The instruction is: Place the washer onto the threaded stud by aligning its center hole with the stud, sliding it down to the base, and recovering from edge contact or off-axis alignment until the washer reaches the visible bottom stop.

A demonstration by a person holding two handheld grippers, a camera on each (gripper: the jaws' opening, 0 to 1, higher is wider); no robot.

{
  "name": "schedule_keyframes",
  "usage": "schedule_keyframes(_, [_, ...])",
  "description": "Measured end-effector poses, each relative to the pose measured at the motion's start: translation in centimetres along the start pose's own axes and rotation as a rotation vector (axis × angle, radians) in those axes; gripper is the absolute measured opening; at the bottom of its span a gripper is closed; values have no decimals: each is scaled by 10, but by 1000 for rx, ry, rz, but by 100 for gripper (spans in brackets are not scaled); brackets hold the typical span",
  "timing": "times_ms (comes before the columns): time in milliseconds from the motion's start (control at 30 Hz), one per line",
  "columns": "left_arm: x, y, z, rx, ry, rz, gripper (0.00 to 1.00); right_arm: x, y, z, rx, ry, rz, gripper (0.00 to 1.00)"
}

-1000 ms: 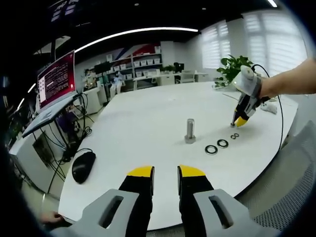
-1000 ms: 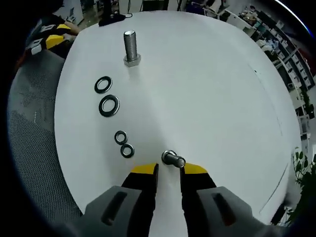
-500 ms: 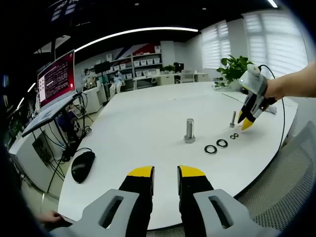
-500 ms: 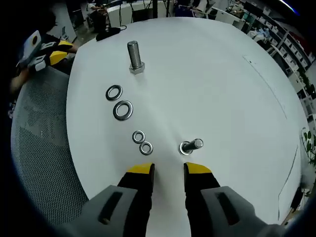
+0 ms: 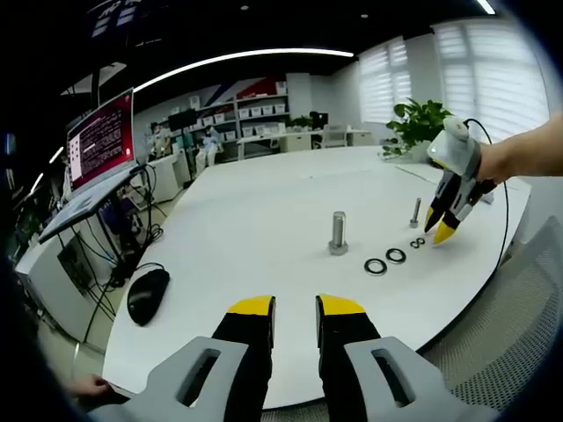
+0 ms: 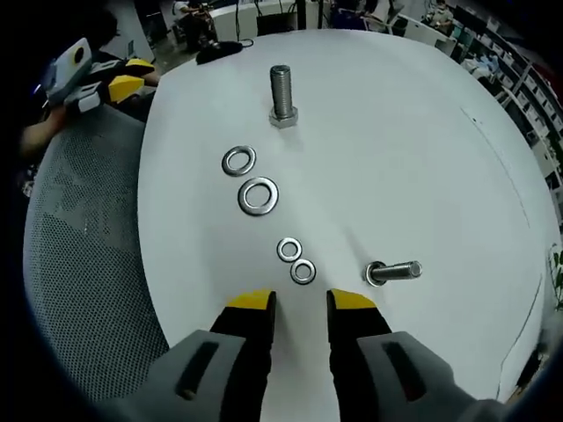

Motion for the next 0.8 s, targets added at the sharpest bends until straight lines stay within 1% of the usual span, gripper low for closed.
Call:
schedule_keyframes(100, [0,0,0,0,1,-1,16,3,0,4,10,-12,-17,25])
schedule_keyframes(167, [0,0,0,0,1,-1,16,4,-2,7,20,-40,-49,25])
schedule_keyframes(200, [0,0,0,0,0,-1,16,5,-1,7,6,-53,-82,24])
schedule_keyframes(267, [0,1,0,-2,-1,-1,16,9,-2,9,12,-64,-82,24])
schedule_keyframes(333, [0,1,0,-2,2,-1,16,12,-3,10,17,-78,-110,24])
schedule_keyframes(433, [0,1,0,-2,3,-2,16,15,-4,10,30,-120,-181,24])
schedule_keyframes(533, [1,1,0,-3,5,-2,16,18,-4,12,37,-151,-199,24])
schedule_keyframes(667, [0,1,0,-1,5,-5,16,23,-7,14,27,-223,-227,24])
schedule_keyframes(700, [0,0,0,0,4,-7,15,24,-8,15,24,-225,-229,24])
schedule_keyframes(767, [0,1,0,-1,3,-7,15,24,-11,14,25,-237,-293,22])
schedule_keyframes(800, [0,1,0,0,3,-6,15,24,-13,14,22,-239,-290,22])
Point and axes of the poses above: the point that each gripper's makers call its tool centre point, and the gripper's own axes: z roughly forward along the fingers, y roughly to its right, x roughly out of its top, the point moved 7 cm from there along -z, roughly backward along the fingers
